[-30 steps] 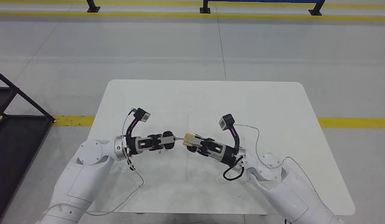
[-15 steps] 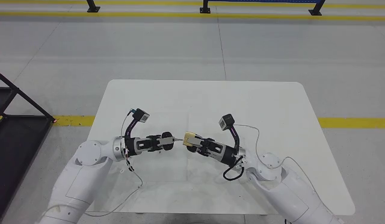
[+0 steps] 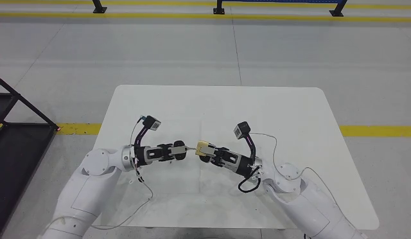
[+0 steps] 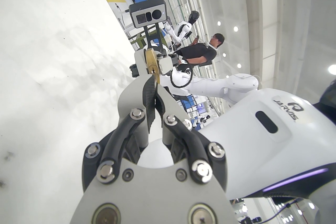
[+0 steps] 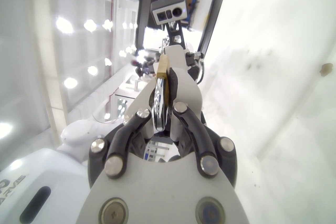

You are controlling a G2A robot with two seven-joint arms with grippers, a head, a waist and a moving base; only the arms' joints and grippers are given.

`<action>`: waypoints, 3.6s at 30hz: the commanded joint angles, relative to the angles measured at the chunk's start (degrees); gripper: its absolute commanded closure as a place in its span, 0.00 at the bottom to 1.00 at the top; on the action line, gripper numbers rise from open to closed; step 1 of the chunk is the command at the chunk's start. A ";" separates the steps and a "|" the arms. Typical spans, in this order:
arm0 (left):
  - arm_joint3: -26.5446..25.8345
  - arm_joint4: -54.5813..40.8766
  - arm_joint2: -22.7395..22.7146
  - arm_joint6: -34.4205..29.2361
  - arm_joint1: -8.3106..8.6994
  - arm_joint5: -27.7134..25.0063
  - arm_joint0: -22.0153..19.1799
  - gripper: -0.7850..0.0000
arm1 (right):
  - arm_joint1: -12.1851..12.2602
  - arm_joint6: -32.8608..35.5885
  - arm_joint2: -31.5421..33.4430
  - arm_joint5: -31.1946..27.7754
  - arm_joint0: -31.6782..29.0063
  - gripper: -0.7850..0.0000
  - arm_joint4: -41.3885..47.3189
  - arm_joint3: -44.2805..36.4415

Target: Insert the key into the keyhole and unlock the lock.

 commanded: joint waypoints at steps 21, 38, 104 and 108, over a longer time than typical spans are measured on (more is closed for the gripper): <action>-0.01 0.83 0.94 1.46 0.15 -0.17 -0.57 1.00 | 0.00 0.00 0.00 0.00 0.00 1.00 0.00 0.00; -0.35 -1.45 -3.66 -0.71 1.34 -1.72 2.02 1.00 | 0.00 0.00 0.00 0.00 0.00 1.00 0.00 0.00; -8.80 124.95 -7.81 97.22 4.48 -24.89 7.25 1.00 | 1.08 6.61 4.83 4.20 -2.33 1.00 -2.72 -2.34; -4.34 143.47 -4.53 115.28 5.46 -15.26 5.71 1.00 | 1.08 6.61 4.83 4.20 -2.33 1.00 -2.72 -2.34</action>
